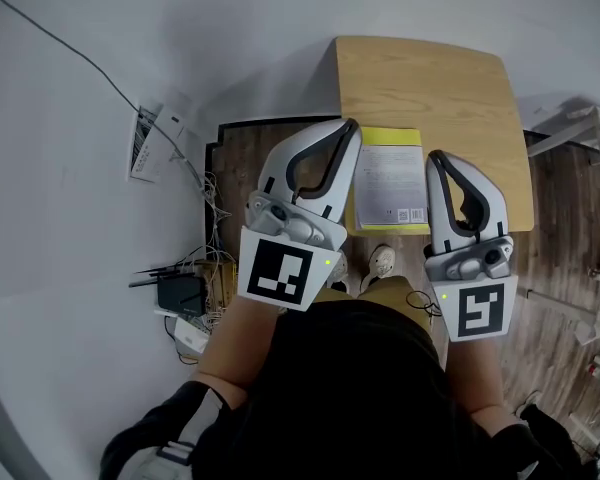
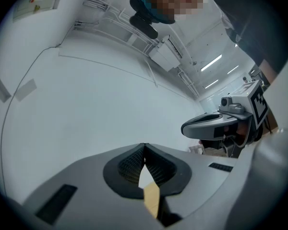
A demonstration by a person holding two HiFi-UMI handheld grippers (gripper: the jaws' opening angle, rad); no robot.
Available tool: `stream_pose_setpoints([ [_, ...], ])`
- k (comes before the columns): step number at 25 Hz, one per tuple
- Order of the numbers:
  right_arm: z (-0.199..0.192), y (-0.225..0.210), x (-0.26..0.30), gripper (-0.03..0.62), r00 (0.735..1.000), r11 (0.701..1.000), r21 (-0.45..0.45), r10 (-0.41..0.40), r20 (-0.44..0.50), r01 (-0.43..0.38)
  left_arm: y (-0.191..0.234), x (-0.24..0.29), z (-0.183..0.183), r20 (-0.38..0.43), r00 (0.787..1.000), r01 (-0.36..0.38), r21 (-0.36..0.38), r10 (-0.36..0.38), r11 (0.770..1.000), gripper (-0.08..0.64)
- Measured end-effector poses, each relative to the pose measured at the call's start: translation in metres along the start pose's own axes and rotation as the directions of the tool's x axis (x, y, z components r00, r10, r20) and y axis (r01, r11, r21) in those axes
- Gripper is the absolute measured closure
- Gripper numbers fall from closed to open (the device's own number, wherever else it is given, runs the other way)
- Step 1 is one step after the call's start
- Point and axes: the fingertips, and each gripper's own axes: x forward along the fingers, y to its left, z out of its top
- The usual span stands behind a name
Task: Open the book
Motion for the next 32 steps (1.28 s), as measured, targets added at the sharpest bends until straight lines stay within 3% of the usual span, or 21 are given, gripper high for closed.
stream_pose_setpoints([
  [9,-0.010,0.000,0.002,0.563,0.999,0.999,0.021,0.042,-0.006,-0.042,-0.009,0.002,-0.010,-0.021,1.000,0.003,-0.004,-0.003,1.000,0.549],
  [17,-0.028,0.022,0.004,0.561,0.990,0.992,0.013,0.128,-0.057,-0.128,-0.016,-0.002,-0.022,-0.031,0.999,0.012,-0.028,-0.013,1.000,0.549],
  [25,-0.061,0.054,-0.002,0.560,0.973,0.982,0.046,0.190,-0.130,-0.186,-0.024,-0.007,-0.044,-0.047,0.999,0.018,-0.037,-0.019,0.999,0.549],
  [32,-0.091,0.079,-0.011,0.560,0.947,0.967,0.088,0.251,-0.201,-0.238,-0.037,-0.008,-0.072,-0.070,0.996,0.055,-0.106,-0.063,0.993,0.549],
])
